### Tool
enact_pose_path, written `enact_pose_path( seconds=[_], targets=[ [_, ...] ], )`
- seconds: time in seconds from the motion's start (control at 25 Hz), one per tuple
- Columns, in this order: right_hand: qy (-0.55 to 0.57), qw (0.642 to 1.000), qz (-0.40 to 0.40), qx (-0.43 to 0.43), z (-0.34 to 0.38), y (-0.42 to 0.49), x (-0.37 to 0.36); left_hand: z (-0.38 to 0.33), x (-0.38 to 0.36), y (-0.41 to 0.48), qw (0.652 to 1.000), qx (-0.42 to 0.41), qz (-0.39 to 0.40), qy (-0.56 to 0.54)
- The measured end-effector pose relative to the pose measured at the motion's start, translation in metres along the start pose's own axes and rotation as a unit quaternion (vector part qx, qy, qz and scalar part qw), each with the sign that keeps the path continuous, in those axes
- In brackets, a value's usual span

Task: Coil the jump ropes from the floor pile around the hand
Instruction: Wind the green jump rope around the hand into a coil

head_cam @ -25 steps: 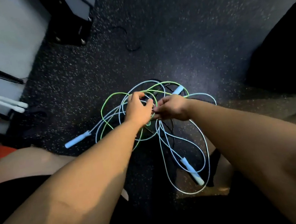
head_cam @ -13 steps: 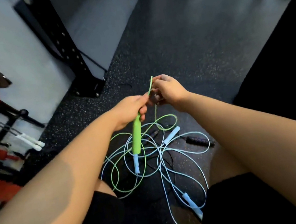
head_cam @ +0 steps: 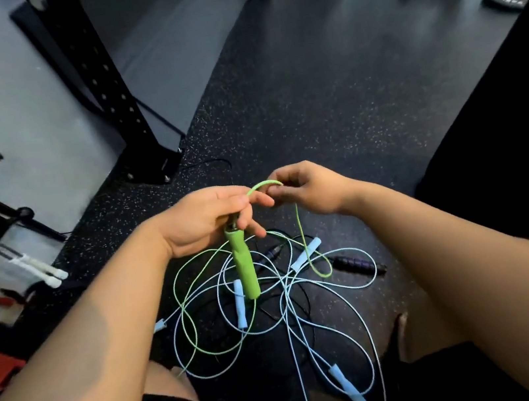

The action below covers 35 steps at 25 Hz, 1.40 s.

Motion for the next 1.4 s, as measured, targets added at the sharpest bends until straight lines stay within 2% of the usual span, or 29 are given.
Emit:
enact_pose_path(
  seconds=[0.12,0.2,0.28,0.36,0.44,0.68,0.88,1.0,1.16,1.4],
  targets=[
    [0.159,0.984,-0.046,-0.062,-0.001,-0.004,0.015,-0.006,0.014,-0.004,0.997,-0.004,-0.02,-0.079],
    [0.195,0.976,-0.081,-0.055,-0.003,-0.002,0.023,-0.006,0.015,-0.001,0.99,0.007,-0.018,-0.138],
    [0.167,0.981,-0.097,-0.023,-0.001,0.002,0.023,-0.003,0.006,0.005,0.984,0.032,0.014,-0.177],
    [0.127,0.989,-0.068,0.014,0.008,0.005,0.014,0.002,-0.009,0.012,0.978,0.065,0.053,-0.189],
    [0.114,0.992,-0.039,0.041,0.017,0.006,0.007,0.002,-0.018,0.018,0.979,0.079,0.053,-0.18],
    [0.116,0.986,-0.111,-0.032,-0.003,0.0,0.029,-0.008,-0.005,0.017,0.966,0.062,-0.026,-0.25],
    [0.041,0.996,-0.072,0.011,0.005,-0.003,0.013,-0.003,-0.022,0.017,0.971,0.084,0.034,-0.22],
    [0.026,0.996,-0.087,-0.019,-0.001,-0.003,0.013,-0.011,-0.016,0.018,0.957,0.046,0.009,-0.287],
    [-0.044,0.996,-0.024,-0.073,-0.018,-0.006,-0.004,-0.017,-0.005,0.019,0.918,-0.021,-0.016,-0.396],
    [-0.135,0.963,0.178,-0.147,-0.026,-0.022,-0.038,-0.017,0.024,0.017,0.88,-0.098,-0.083,-0.457]
  ],
)
Point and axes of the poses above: each hand's wrist, its own y-axis towards the middle knuckle, its own x-axis out of the back of the hand, z = x × y, the point moved 7 cm from there along y, towards the middle knuckle, and after that the axes turned 13 degrees about x, right-handed, at the moved point
